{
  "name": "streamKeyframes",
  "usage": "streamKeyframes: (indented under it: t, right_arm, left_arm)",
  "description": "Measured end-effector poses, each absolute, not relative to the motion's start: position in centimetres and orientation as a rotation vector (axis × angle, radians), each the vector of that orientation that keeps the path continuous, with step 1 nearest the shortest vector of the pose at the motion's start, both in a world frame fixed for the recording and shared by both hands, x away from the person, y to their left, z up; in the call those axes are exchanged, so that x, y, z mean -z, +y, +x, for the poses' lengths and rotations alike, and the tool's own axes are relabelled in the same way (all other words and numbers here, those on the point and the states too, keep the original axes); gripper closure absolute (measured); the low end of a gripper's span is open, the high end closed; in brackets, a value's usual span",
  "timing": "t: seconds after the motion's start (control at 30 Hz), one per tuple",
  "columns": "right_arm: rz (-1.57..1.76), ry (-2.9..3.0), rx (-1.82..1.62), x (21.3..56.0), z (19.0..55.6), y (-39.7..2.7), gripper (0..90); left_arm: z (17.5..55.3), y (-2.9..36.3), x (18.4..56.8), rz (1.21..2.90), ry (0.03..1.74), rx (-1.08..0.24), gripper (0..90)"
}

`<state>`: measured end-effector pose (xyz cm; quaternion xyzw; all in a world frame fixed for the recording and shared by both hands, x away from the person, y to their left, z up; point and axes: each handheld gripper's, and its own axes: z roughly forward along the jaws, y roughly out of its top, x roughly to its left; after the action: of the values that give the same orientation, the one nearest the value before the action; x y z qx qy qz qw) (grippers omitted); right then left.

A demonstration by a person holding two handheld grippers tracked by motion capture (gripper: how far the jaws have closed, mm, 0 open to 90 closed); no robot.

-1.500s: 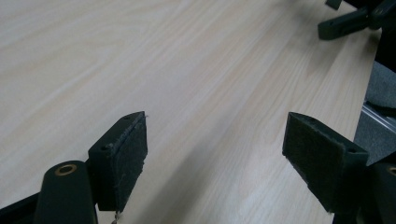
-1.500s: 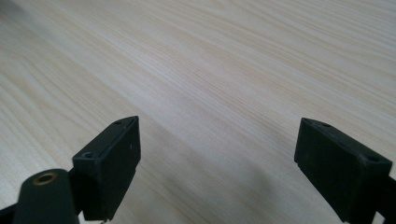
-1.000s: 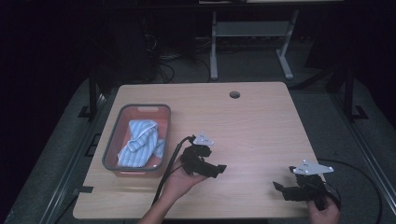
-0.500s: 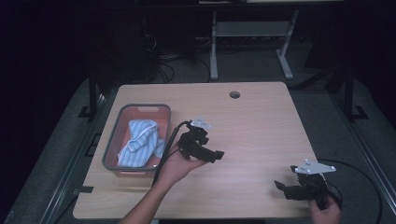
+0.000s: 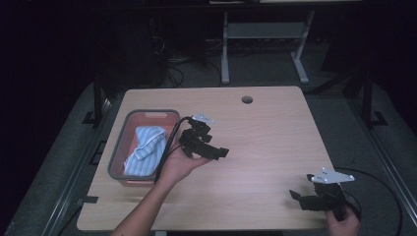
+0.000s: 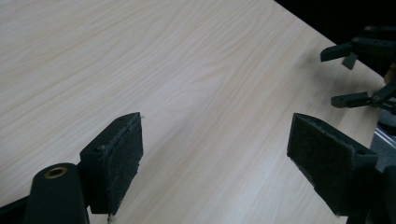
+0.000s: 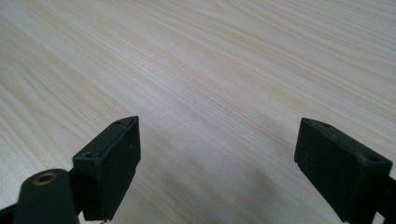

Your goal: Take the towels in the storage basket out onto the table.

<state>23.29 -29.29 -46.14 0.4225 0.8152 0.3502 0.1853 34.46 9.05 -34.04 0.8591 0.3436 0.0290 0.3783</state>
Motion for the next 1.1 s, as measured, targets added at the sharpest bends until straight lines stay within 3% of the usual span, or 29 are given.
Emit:
streamKeyframes:
  t: [1.1]
  right_arm:
    - [1.185, 2.302, -0.979, 46.1, 23.2, -29.2, 13.9]
  left_arm:
    - [36.6, 20.5, 32.9, 2.096, 1.206, -0.158, 19.5]
